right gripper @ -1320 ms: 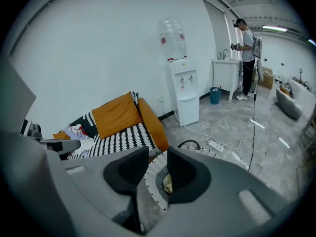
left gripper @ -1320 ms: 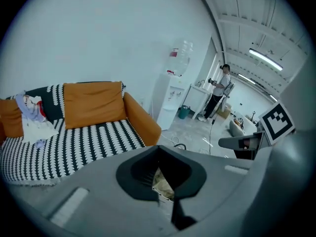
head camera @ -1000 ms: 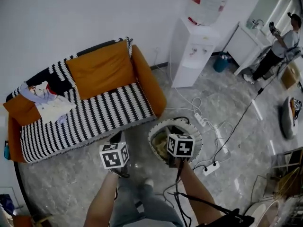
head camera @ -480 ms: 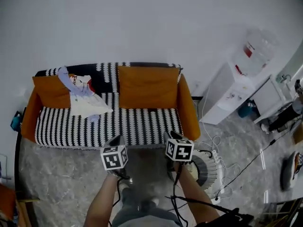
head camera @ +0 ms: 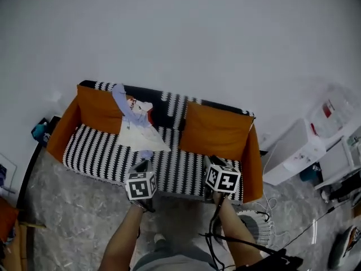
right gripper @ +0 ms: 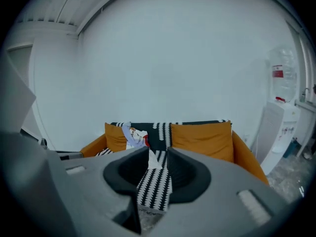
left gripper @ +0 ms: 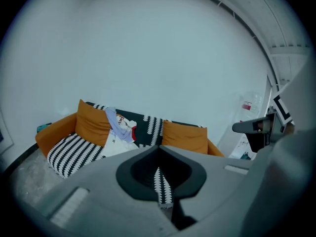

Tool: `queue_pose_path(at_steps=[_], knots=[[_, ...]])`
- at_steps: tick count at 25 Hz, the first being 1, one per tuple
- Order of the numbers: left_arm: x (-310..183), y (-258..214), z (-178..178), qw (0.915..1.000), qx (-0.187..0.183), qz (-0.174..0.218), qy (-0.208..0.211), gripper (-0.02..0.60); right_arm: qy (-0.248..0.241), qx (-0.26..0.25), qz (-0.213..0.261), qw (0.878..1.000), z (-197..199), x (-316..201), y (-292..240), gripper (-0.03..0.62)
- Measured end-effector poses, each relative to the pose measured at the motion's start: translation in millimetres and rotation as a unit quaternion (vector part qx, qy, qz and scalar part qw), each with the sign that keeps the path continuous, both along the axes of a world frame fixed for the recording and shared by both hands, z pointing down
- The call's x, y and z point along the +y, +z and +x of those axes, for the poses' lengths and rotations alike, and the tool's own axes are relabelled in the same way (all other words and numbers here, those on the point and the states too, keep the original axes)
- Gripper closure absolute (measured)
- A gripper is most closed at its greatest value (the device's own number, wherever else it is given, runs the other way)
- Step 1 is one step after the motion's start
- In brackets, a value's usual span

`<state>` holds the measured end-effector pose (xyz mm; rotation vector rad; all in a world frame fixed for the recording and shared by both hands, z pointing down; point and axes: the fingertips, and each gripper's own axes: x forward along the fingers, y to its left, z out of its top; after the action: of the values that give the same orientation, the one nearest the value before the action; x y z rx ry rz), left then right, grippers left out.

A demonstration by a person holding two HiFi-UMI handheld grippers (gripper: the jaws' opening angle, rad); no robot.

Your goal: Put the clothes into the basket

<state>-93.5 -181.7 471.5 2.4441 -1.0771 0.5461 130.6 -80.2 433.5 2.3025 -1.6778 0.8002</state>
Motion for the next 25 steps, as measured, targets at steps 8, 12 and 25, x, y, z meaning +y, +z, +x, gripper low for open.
queue_pose_path(at_steps=[8,12,25], knots=[[-47,-16,-71,0.9973,0.015,0.018,-0.069,0.575,-0.053,0.007,0.009,0.999,-45,-72,-8,0.473],[-68,-12,-91,0.9954,0.012,0.015,-0.093,0.575,-0.065,0.001,0.016,0.998,-54,-106,-8,0.473],[-186,-10,-85,0.9885,-0.017,0.016,-0.15,0.575,-0.123,-0.018,0.006,0.992,-37,-258,10,0.473]])
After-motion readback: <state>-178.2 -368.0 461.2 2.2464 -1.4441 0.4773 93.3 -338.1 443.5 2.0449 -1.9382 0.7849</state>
